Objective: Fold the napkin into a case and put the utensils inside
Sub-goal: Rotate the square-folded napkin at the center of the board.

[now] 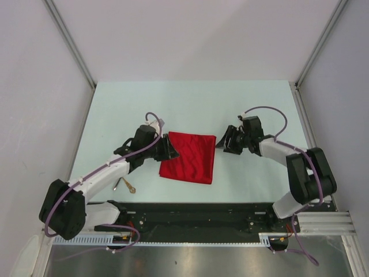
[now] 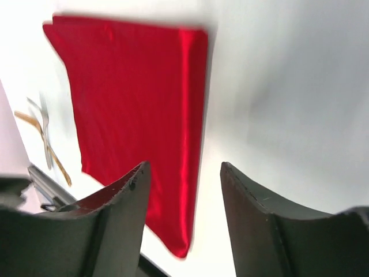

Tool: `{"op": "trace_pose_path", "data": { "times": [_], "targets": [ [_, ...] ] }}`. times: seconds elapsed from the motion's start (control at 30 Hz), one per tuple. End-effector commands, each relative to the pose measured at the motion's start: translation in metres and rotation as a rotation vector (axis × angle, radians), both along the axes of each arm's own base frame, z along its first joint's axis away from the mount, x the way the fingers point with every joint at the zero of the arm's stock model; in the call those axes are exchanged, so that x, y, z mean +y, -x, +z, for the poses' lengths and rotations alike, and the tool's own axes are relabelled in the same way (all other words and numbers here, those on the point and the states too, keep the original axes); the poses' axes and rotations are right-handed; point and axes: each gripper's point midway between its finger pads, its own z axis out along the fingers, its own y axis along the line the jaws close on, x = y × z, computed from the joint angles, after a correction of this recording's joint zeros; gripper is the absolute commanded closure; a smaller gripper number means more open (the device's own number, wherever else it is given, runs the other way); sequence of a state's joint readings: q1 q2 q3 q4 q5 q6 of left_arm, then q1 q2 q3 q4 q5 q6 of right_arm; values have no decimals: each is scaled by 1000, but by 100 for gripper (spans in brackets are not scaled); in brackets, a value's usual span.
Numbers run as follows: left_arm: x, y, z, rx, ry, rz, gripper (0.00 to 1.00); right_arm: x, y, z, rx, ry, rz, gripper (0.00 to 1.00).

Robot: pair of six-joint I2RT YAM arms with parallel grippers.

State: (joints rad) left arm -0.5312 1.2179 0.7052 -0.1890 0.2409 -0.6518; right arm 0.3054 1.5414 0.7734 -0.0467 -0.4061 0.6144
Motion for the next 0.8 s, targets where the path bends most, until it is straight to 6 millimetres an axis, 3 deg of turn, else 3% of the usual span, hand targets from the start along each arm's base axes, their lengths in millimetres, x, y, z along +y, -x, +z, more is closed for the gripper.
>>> {"op": "trace_pose_path", "data": {
  "times": [0.0, 0.07, 0.2, 0.47, 0.77],
  "targets": [
    [-6, 1, 27, -48, 53, -46, 64, 8, -34, -1, -49, -2, 56, 42],
    [-4, 3, 27, -49, 52, -43, 64, 12, -51, -5, -59, -15, 55, 41],
    [3, 2, 29, -55, 54, -27, 64, 13, -65, -16, -54, -13, 54, 45],
    [20, -5, 38, -78, 63, 7, 63, 21, -78, -31, -54, -64, 77, 59],
    [33, -9, 41, -77, 72, 37, 63, 20, -95, -38, -61, -93, 75, 96]
  ]
}}
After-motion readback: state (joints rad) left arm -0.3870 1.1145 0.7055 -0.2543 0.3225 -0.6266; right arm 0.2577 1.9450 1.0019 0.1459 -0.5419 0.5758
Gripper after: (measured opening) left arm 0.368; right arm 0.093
